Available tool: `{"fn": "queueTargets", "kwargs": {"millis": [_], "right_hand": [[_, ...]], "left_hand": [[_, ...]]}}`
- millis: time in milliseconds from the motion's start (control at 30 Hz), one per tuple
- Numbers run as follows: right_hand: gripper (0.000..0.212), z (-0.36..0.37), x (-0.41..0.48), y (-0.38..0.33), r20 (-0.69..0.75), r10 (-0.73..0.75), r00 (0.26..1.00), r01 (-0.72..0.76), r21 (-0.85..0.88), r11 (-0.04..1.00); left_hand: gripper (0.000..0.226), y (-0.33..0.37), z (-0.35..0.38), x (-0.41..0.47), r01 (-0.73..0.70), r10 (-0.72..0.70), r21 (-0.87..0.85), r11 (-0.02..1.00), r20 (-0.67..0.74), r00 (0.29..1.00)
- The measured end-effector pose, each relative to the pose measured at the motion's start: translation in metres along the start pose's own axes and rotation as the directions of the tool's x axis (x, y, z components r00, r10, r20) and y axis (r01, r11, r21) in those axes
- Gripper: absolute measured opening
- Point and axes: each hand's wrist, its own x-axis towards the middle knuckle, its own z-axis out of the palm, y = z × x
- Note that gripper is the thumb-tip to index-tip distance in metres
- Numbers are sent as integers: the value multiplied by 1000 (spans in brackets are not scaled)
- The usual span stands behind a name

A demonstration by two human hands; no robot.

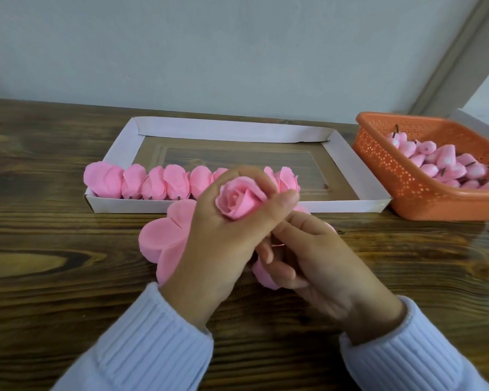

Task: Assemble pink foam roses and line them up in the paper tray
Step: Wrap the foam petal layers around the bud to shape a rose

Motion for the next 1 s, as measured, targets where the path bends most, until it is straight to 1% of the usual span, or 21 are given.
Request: {"fn": "queueTargets", "kwargs": {"millis": [67, 133, 167, 267, 333, 400, 433, 533, 667, 767, 833, 900, 1000], "right_hand": [[30, -1, 1, 2, 12, 4, 1000, -4, 4, 1000], [43, -2, 2, 3, 41, 12, 999, -14, 61, 998], [46, -2, 2, 3, 70, 15, 997, -22, 105, 994], [39, -2, 3, 3, 184, 12, 983, -54, 226, 973], [31, 0, 2, 4, 207, -15, 978, -39, 254, 966], [22, 2, 2, 4, 203, -34, 979, -20, 260, 965], [22, 2, 2, 5, 193, -34, 981, -17, 257, 966], [27, 2, 4, 6, 153, -16, 988, -19, 225, 974], [36, 2, 6, 9, 153, -15, 988, -11, 171, 985], [36, 1, 6, 8, 206, -81, 975, 30, 240, 970], [35, 1, 5, 8, 234, -103, 967, 41, 253, 967], [36, 1, 5, 8, 225, -74, 972, 22, 225, 974], [41, -1, 7, 12, 181, -6, 983, -24, 163, 986]], "left_hand": [[17, 2, 0, 0, 4, -5, -23, 1000, -51, 999], [22, 3, 0, -2, 16, -19, -42, 999, -72, 997], [25, 3, 0, -2, 22, -25, -38, 999, -74, 997], [28, 3, 0, -2, 12, -10, 19, 1000, -72, 997], [20, 4, 0, -2, -16, 17, 23, 1000, -54, 998], [9, 5, 1, -4, -7, 7, 11, 1000, -1, 1000], [9, 5, 2, -5, 27, -27, 11, 1000, 28, 999], [22, 5, 5, -9, 140, -144, 63, 988, 65, 987], [18, 7, 6, -8, 127, -130, 76, 989, 39, 991], [21, 6, 6, -6, 161, -160, 38, 986, -15, 987], [24, 6, 7, -6, 188, -187, 24, 982, -48, 981], [25, 7, 7, -7, 193, -192, 24, 981, -38, 981], [25, 7, 7, -8, 165, -165, 81, 983, -13, 986]]}}
